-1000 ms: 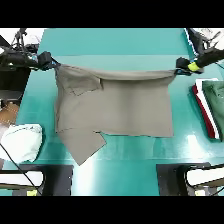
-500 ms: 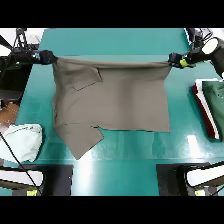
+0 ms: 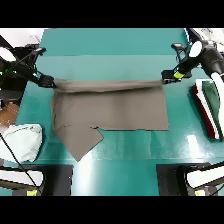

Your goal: Fold the shirts.

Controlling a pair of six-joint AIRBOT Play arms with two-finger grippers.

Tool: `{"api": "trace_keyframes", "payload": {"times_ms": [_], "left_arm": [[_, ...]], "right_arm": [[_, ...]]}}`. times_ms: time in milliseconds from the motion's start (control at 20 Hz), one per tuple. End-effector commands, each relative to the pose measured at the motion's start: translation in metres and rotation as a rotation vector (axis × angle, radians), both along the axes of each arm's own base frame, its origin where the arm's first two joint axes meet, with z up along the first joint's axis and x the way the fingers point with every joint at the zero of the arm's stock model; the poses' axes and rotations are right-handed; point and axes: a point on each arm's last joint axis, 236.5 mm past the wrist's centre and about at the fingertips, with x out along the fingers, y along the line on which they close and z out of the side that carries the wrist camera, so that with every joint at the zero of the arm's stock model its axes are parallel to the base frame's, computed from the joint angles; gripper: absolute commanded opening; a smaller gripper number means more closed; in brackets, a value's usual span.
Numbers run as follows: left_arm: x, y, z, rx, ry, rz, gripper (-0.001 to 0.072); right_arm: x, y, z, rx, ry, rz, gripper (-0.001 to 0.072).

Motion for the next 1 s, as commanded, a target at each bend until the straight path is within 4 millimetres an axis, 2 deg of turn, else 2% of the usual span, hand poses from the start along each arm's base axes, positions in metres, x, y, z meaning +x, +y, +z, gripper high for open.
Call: {"api": "trace_keyframes", "payload": {"times_ms": [0, 100, 150, 200, 250, 300, 350, 450, 500, 550, 700, 800, 950], "left_arm": [[-0.025, 0.007, -0.022, 0.034, 0.105, -0.004, 0.0031], [-0.028, 0.007, -0.025, 0.028, 0.126, 0.029, 0.0032], [-0.031, 0.006, -0.024, 0.024, 0.144, 0.049, 0.0119], [-0.033, 0.006, -0.025, 0.021, 0.156, 0.05, 0.0414], [-0.037, 0.005, -0.025, 0.016, 0.179, 0.072, 0.0592], [-0.039, 0.006, -0.025, 0.016, 0.194, 0.086, 0.0551], [-0.041, 0.008, -0.025, 0.026, 0.204, 0.098, 0.0549], [-0.055, 0.017, -0.025, 0.049, 0.272, 0.151, 0.0549], [-0.063, 0.019, -0.021, 0.045, 0.3, 0.171, 0.0549], [-0.07, 0.021, -0.014, 0.037, 0.305, 0.192, 0.0549], [-0.101, 0.02, -0.003, 0.026, 0.252, 0.275, 0.0548], [-0.14, 0.004, -0.011, -0.013, 0.257, 0.316, 0.0548], [-0.198, -0.028, -0.034, -0.125, 0.293, 0.419, 0.0548]], "right_arm": [[-0.028, 0.009, -0.025, -0.007, 0.109, 0.014, 0.0017], [-0.034, 0.022, -0.037, 0.05, 0.132, 0.009, 0.0019], [-0.036, 0.029, -0.04, 0.081, 0.138, 0.006, 0.002], [-0.037, 0.034, -0.04, 0.102, 0.141, 0.004, 0.0024], [-0.037, 0.039, -0.04, 0.123, 0.142, 0.007, 0.0048], [-0.038, 0.041, -0.039, 0.13, 0.145, 0.006, 0.0228], [-0.04, 0.043, -0.039, 0.14, 0.154, 0.005, 0.0467], [-0.052, 0.042, -0.034, 0.146, 0.195, 0.007, 0.0475], [-0.057, 0.042, -0.027, 0.145, 0.201, 0.029, 0.0407], [-0.061, 0.042, -0.016, 0.143, 0.19, 0.055, 0.0378], [-0.063, 0.042, 0.025, 0.149, 0.092, 0.07, 0.0378], [-0.058, 0.042, 0.049, 0.152, 0.001, 0.078, 0.0378], [-0.049, 0.043, 0.079, 0.16, -0.125, 0.076, 0.0378]]}}
